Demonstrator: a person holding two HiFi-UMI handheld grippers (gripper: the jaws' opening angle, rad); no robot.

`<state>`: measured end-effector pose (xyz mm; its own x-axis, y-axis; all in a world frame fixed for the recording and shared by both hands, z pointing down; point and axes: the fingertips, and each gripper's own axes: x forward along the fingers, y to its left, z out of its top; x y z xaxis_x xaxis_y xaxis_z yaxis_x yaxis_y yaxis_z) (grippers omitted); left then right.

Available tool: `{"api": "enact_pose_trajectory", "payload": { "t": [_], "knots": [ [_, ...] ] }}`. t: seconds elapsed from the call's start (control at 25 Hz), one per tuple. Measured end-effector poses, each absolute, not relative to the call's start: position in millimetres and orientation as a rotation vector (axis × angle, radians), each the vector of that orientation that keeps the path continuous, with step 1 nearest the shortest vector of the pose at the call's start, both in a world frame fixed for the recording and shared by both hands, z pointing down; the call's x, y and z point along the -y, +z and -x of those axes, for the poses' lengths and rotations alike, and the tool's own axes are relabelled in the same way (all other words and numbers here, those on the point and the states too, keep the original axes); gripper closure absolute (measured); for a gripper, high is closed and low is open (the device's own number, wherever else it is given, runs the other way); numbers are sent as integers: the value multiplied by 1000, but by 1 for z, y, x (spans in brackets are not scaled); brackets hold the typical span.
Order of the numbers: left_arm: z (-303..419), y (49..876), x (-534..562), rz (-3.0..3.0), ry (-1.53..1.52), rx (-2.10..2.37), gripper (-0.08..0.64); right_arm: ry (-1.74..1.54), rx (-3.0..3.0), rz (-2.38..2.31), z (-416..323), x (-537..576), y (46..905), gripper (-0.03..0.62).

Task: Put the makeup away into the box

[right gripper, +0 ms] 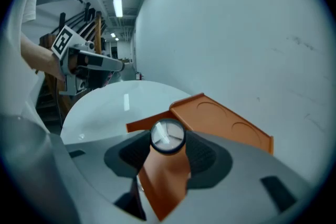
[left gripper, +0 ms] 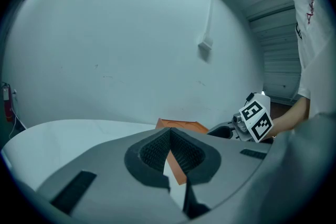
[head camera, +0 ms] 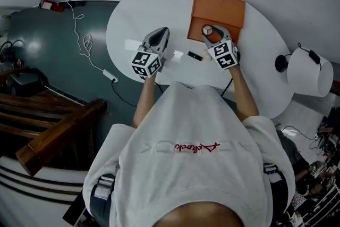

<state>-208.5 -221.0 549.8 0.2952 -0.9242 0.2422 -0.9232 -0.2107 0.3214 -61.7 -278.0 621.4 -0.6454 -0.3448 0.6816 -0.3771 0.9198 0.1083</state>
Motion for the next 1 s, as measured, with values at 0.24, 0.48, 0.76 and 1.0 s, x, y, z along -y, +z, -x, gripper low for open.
{"api": "enact_pose_trajectory", "payload": {
  "t": [0.24, 0.48, 0.76, 1.0],
  "knots": [
    [207, 559, 222, -2156, 4, 1631, 550, -254, 2191, -229, 65, 272, 652, 368],
    [205, 562, 226, -2161, 12, 1614, 549, -432, 2052, 23, 68, 275, 679, 368],
    [216, 565, 225, -2138, 19, 1631, 550, -353, 2029, 82, 76, 271, 693, 367],
    [220, 567, 223, -2131, 16, 1638, 549, -292, 1993, 73, 73, 272, 704, 367]
  ]
}}
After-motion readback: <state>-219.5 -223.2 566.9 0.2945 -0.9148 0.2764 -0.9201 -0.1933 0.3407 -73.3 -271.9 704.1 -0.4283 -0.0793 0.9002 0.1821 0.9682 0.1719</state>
